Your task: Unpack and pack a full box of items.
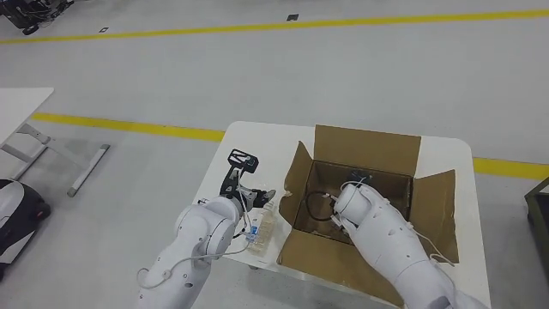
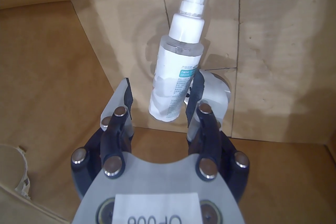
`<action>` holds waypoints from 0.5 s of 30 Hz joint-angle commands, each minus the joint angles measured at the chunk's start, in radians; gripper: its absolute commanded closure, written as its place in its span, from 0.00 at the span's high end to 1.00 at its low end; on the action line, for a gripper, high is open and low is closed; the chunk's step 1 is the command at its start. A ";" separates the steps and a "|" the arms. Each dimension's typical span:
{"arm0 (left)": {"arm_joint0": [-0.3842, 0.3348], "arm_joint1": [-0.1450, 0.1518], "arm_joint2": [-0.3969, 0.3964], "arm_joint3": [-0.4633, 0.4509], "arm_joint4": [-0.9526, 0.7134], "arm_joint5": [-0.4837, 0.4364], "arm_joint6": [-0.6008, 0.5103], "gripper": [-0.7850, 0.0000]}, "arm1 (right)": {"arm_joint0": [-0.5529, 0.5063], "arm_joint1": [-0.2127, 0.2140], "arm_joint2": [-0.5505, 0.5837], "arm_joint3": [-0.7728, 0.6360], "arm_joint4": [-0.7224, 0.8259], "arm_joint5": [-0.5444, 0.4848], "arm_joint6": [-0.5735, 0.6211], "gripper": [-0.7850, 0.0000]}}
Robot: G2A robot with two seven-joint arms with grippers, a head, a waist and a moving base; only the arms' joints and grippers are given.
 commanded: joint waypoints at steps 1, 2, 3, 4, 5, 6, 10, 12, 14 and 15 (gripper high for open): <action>0.000 0.000 0.000 0.000 0.000 0.000 0.000 1.00 | 0.003 -0.006 0.002 0.016 -0.001 -0.007 0.000 0.63; 0.000 0.000 0.000 0.000 0.000 0.000 0.000 1.00 | 0.004 -0.010 0.003 0.023 -0.002 -0.009 0.000 0.63; 0.000 0.000 0.000 0.000 0.000 0.000 0.000 1.00 | 0.005 -0.013 0.004 0.029 -0.003 -0.011 0.000 0.64; 0.000 0.000 0.000 0.000 0.000 0.000 0.000 1.00 | 0.006 -0.016 0.005 0.036 -0.004 -0.013 0.000 0.63; 0.000 0.000 0.000 0.000 0.000 0.000 0.000 1.00 | 0.007 -0.019 0.005 0.041 -0.006 -0.016 0.002 0.64; 0.000 0.000 0.000 0.000 0.000 0.000 0.000 1.00 | 0.009 -0.022 0.006 0.047 -0.007 -0.018 0.003 0.62; 0.000 0.000 0.000 0.000 0.000 0.000 0.000 1.00 | 0.015 -0.032 0.011 0.066 -0.011 -0.026 0.003 0.43; 0.000 0.000 0.000 0.000 0.000 0.000 0.000 1.00 | 0.018 -0.036 0.013 0.073 -0.014 -0.029 0.004 0.22; 0.000 0.000 0.000 0.000 0.000 0.000 0.000 1.00 | 0.020 -0.041 0.015 0.080 -0.018 -0.030 0.004 0.00; 0.000 0.000 0.000 0.000 0.000 0.000 0.000 1.00 | 0.021 -0.043 0.016 0.084 -0.020 -0.031 0.004 0.00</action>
